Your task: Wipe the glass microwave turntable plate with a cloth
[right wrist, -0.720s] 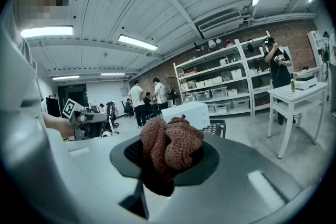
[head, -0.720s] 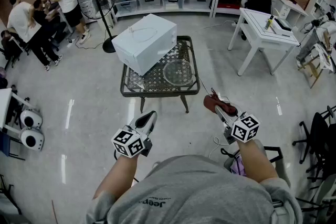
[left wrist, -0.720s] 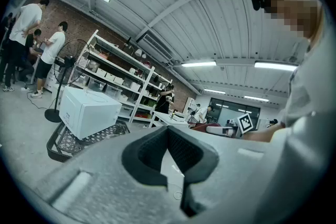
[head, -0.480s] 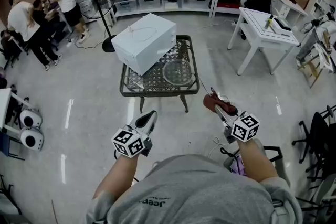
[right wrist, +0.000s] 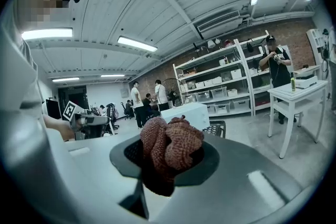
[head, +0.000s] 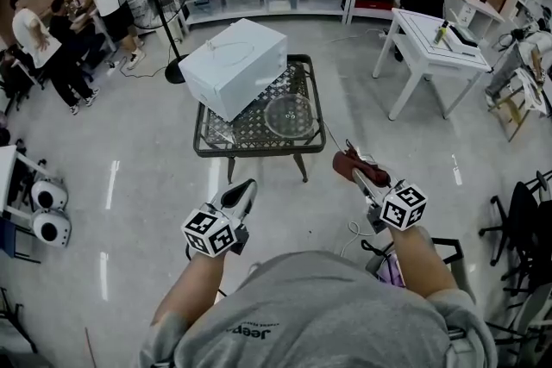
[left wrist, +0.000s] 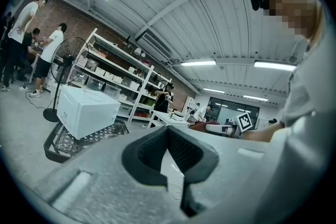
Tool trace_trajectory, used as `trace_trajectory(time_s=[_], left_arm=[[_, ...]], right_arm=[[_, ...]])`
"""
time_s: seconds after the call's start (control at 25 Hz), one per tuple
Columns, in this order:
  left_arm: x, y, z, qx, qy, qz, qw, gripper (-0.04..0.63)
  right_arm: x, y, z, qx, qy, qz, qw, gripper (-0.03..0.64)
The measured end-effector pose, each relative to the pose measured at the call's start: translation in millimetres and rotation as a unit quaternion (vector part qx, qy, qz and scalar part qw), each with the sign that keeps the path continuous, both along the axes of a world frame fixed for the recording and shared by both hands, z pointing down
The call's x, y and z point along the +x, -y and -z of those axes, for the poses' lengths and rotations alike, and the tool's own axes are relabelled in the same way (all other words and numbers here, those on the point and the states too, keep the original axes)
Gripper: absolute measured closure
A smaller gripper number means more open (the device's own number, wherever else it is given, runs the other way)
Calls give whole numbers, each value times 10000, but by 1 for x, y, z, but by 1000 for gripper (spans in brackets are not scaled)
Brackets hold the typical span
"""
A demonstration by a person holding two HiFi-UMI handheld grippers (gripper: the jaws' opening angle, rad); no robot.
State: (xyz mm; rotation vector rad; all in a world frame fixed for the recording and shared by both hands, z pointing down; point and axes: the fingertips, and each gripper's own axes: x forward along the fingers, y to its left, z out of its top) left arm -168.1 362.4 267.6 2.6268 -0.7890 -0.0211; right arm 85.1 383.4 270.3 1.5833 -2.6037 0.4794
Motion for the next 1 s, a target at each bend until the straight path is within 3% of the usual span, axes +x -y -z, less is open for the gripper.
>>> trace_trajectory(time_s=[0.4,0.76,1.0], left_arm=[[45,3,6,34,106,68,9999,597],[101,-3,20,182,115,448,9988,597],[115,12,17,112,119,602,9981,597]], right_arm=[[36,8,10,66,109,189,9997,511],[93,11,22,197,62,543,9983,511],[118,26,17,153,112,573,9982,511]])
